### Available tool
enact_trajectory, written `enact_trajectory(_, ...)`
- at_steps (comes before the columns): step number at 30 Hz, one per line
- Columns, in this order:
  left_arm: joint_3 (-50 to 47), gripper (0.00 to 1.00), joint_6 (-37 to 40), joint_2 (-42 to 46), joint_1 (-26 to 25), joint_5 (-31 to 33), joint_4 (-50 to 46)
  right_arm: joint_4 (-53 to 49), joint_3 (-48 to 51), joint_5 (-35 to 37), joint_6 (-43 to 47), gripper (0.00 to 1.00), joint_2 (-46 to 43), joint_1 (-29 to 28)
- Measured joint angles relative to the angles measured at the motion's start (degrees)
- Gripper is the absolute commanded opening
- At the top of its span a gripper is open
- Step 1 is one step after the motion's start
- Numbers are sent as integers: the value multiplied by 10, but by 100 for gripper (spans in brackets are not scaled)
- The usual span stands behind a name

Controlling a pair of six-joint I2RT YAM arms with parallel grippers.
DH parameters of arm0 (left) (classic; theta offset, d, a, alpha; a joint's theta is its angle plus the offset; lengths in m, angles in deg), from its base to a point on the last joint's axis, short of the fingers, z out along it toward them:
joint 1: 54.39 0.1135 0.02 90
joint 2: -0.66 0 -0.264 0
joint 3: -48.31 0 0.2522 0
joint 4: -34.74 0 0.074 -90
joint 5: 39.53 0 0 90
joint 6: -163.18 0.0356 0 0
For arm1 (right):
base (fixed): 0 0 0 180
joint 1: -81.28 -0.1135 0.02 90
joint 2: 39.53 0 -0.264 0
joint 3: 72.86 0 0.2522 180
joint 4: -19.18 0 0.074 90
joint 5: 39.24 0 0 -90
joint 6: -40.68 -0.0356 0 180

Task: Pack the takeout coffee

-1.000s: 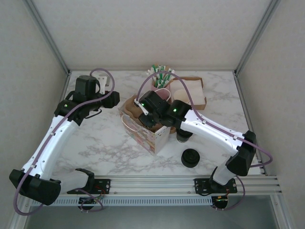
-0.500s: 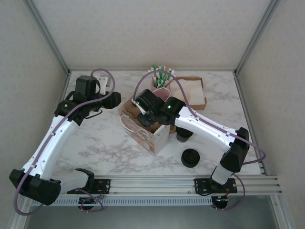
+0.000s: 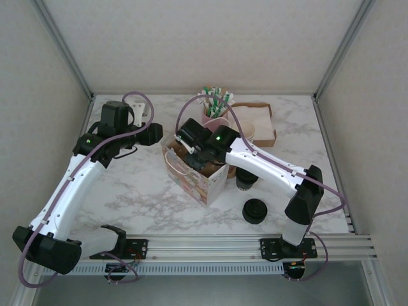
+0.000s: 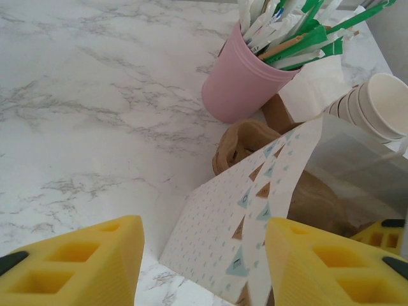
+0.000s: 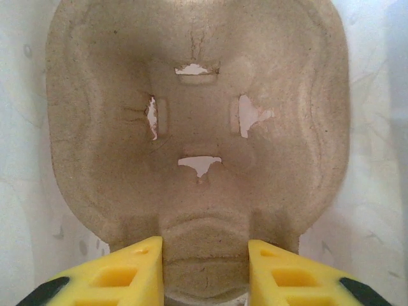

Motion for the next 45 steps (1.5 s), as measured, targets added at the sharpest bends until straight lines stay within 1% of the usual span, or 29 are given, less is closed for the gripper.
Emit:
enact_trajectory(33,0,54,0,0,0,1,0,-12,-8,-43,0,33,88,2)
enact_trajectory(40,0,54,0,0,0,5,0,-13,-8,-43,-1,33,116,3)
enact_trajectory(45,0,54,0,0,0,11,0,-13,-8,-43,-5,33,117,3)
